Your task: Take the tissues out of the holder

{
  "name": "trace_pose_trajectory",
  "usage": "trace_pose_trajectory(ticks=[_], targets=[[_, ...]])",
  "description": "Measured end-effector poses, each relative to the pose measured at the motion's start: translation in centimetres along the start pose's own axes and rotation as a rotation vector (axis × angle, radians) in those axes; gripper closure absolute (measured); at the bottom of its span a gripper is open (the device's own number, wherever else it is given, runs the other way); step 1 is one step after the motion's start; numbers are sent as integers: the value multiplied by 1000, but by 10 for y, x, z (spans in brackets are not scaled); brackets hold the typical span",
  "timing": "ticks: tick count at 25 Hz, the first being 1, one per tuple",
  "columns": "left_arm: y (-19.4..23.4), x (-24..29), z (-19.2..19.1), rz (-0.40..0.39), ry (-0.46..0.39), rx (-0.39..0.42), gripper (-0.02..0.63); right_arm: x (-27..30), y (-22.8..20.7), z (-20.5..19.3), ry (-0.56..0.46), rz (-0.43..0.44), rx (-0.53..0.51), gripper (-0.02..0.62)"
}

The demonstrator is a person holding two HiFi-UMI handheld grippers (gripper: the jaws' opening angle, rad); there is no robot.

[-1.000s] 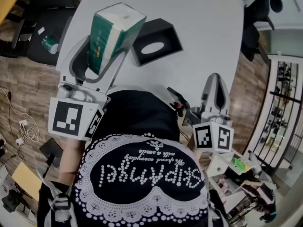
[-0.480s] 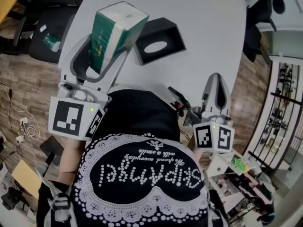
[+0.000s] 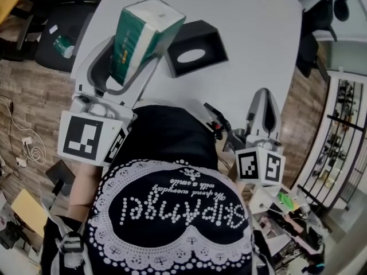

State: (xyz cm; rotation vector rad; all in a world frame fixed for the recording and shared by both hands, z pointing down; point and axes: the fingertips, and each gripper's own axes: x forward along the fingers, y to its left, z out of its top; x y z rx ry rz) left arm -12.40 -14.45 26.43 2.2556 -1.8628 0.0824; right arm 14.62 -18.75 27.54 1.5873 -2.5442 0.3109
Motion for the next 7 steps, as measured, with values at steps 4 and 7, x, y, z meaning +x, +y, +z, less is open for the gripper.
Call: trace_pose_trajectory(ticks=[4,7], targets=[[5,9,4,-28,12,24,270,7,6,4,-1,-6,1,560],[8,16,2,-67,30,57,270,10,13,4,-11,-26,0,560]])
